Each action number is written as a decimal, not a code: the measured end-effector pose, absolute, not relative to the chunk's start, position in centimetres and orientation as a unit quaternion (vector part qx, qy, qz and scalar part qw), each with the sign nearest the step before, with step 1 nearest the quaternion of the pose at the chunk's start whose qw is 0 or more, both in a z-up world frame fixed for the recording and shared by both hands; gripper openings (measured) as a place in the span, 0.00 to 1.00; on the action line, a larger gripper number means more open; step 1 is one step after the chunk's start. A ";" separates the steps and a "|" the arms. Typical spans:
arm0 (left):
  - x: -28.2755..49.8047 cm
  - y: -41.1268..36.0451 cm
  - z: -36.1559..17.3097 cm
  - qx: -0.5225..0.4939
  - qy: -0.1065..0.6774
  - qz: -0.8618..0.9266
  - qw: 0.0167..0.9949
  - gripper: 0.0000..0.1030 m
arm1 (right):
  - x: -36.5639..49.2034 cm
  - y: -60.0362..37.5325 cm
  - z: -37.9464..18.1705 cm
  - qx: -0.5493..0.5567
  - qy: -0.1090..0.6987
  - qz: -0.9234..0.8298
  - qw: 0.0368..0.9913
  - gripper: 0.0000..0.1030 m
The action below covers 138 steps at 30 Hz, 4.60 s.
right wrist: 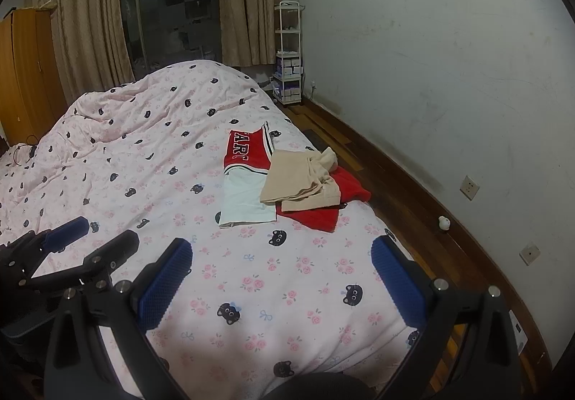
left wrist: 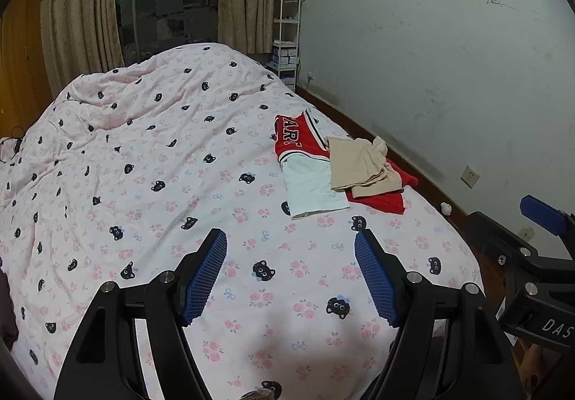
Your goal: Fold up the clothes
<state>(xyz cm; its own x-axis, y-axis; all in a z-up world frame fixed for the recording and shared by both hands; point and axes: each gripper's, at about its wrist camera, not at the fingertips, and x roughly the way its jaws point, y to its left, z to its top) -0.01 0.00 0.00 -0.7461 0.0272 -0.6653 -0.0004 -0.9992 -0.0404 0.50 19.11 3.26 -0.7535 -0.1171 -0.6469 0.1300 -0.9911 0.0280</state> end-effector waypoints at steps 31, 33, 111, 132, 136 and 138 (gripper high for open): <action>0.0 0.1 -0.2 -0.363 -0.029 0.931 0.008 0.67 | 1.2 19.1 3.8 0.344 0.008 -0.936 0.072 0.99; -0.1 0.1 -0.2 -0.363 -0.029 0.931 0.008 0.67 | 1.2 19.1 3.8 0.346 0.005 -0.935 0.074 0.99; -11.6 -0.2 -10.0 -0.445 -0.060 0.893 0.028 0.67 | -25.5 17.7 -14.4 0.414 0.039 -0.907 0.060 0.50; -11.4 -0.4 -9.3 -0.441 -0.060 0.895 0.024 0.67 | -22.9 16.5 -13.1 0.392 0.047 -0.913 0.105 0.11; -10.7 -1.0 -9.0 -0.440 -0.060 0.896 0.019 0.67 | -21.5 15.4 -12.3 0.384 0.059 -0.914 0.119 0.11; -10.2 -1.5 -8.9 -0.439 -0.062 0.896 0.016 0.67 | -20.8 14.8 -11.9 0.380 0.065 -0.914 0.125 0.11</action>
